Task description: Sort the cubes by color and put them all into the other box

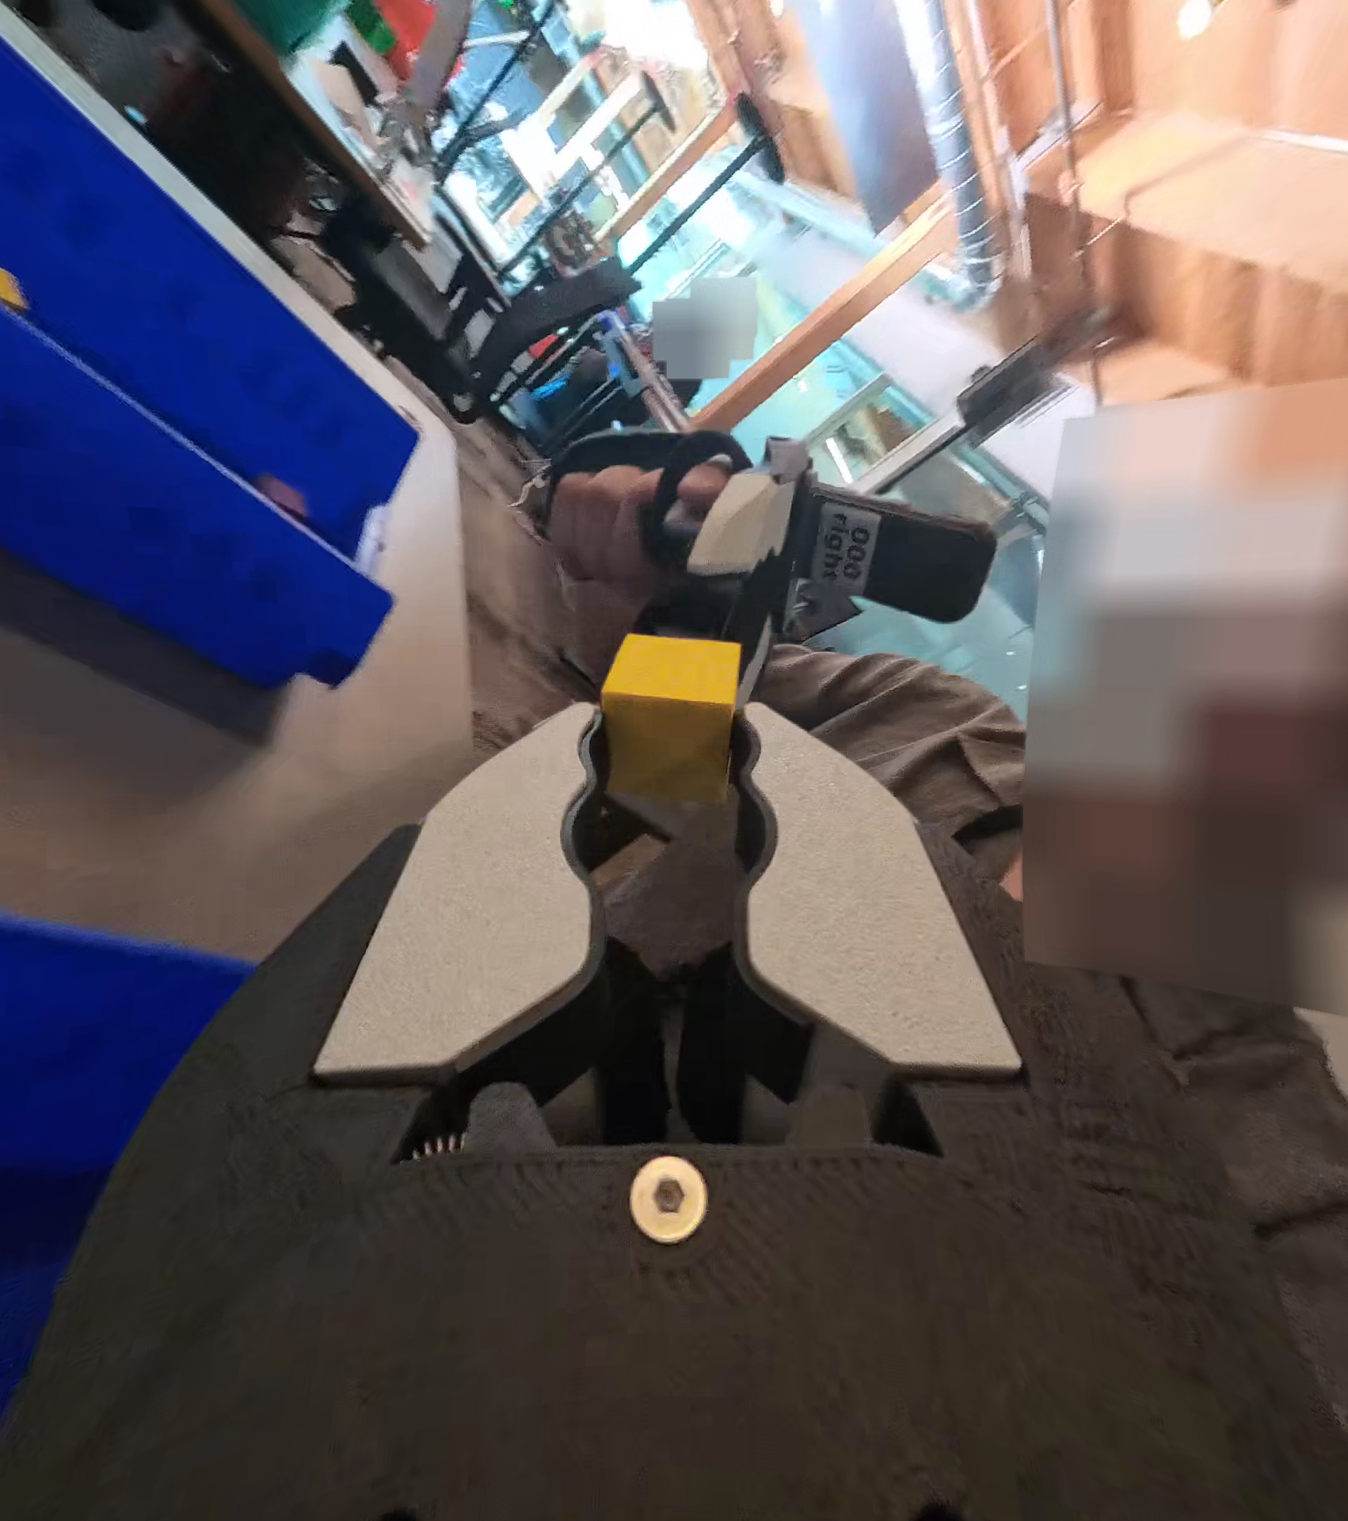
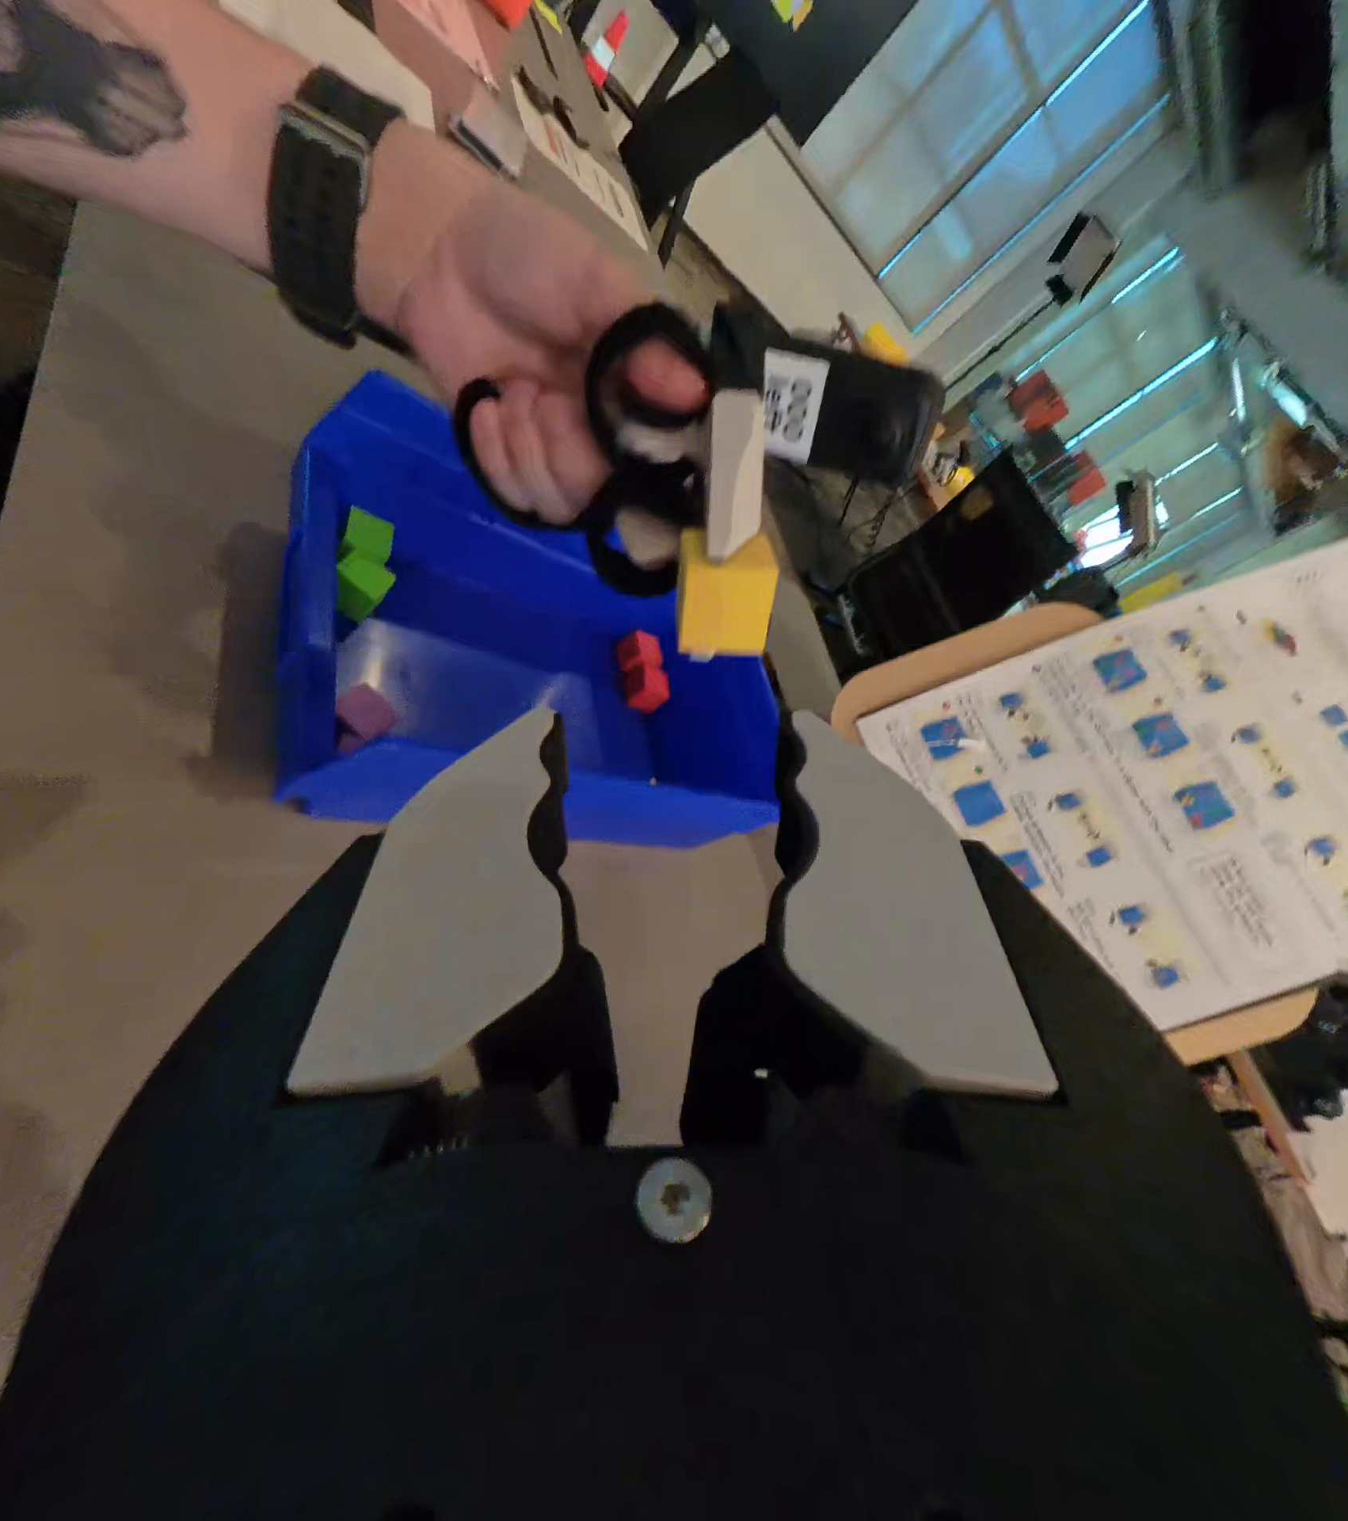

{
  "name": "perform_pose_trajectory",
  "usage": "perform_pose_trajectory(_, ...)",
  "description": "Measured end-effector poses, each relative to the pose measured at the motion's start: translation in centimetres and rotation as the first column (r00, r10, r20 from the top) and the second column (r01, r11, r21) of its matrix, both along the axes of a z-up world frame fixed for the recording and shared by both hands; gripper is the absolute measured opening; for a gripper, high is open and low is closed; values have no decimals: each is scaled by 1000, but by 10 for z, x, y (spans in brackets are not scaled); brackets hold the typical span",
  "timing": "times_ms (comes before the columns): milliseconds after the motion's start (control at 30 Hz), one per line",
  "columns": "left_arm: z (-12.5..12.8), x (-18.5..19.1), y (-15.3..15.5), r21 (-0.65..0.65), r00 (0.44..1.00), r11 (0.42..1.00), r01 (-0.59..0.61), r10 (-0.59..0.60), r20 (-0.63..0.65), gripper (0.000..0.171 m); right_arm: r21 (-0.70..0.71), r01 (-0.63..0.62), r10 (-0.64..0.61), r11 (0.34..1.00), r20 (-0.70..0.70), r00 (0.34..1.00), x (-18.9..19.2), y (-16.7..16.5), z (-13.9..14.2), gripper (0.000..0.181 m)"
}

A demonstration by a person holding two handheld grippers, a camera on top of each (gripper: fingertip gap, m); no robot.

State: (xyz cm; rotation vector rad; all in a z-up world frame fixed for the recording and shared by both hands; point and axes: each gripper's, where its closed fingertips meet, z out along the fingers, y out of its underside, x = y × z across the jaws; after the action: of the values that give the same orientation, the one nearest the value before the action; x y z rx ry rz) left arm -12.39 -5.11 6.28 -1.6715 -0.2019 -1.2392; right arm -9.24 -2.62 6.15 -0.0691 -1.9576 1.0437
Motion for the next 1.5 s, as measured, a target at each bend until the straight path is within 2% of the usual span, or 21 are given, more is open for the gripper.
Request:
perform_pose_trajectory(200,13,42,8,81,996,994,67,-71,49,29,-7,-43,43,999,4,999,-3,-24,14,47)
perform_pose_trajectory(267,14,53,10,86,994,992,95,-99,42,29,-11,-60,60,998,15,998,-1,-27,15,39)
perform_pose_trajectory(300,16,55,11,94,993,991,99,-104,48,29,-8,-87,88,996,34,996,4,-29,14,28)
perform_pose_trajectory(500,25,58,15,143,994,986,90,-98,49,32,-12,-70,71,997,50,996,9,-19,22,27)
perform_pose_trajectory(567,36,52,12,190,998,981,36,-47,51,46,3,-41,41,999,44,998,9,-4,29,27)
perform_pose_trajectory(633,39,42,7,200,997,978,-64,71,-25,43,54,42,-45,998,56,997,2,28,36,27)
perform_pose_trajectory(667,37,36,4,196,985,972,-130,150,-91,43,74,89,-95,993,76,993,-4,49,39,27)
perform_pose_trajectory(700,34,28,0,194,959,960,-202,234,-160,36,96,132,-144,987,129,981,-11,71,38,27)
perform_pose_trajectory(767,22,9,-6,186,871,909,-372,412,-269,30,216,261,-318,941,296,901,-29,125,18,27)
perform_pose_trajectory(833,12,0,-13,186,812,870,-457,493,-311,24,370,339,-477,865,398,784,-43,178,-12,27)
perform_pose_trajectory(933,7,1,-19,180,806,861,-476,509,-301,21,547,352,-633,760,497,594,-56,239,-66,27)
perform_pose_trajectory(1000,11,1,-22,189,800,858,-478,514,-310,17,607,324,-680,726,560,474,-61,264,-101,28)
perform_pose_trajectory(1133,12,0,-28,190,776,851,-490,525,-349,16,549,302,-625,780,714,315,-79,265,-149,28)
perform_pose_trajectory(1200,10,-1,-31,179,786,854,-489,520,-334,16,502,294,-572,813,782,247,-86,256,-165,28)
perform_pose_trajectory(1300,4,-5,-36,148,790,856,-495,514,-334,16,501,279,-551,819,822,141,-92,250,-185,28)
perform_pose_trajectory(1400,2,-11,-43,141,780,846,-514,529,-334,16,507,257,-539,823,840,68,-94,244,-202,28)
perform_pose_trajectory(1500,-9,-27,-48,96,733,810,-579,568,-374,17,531,224,-545,817,838,-2,-89,240,-216,28)
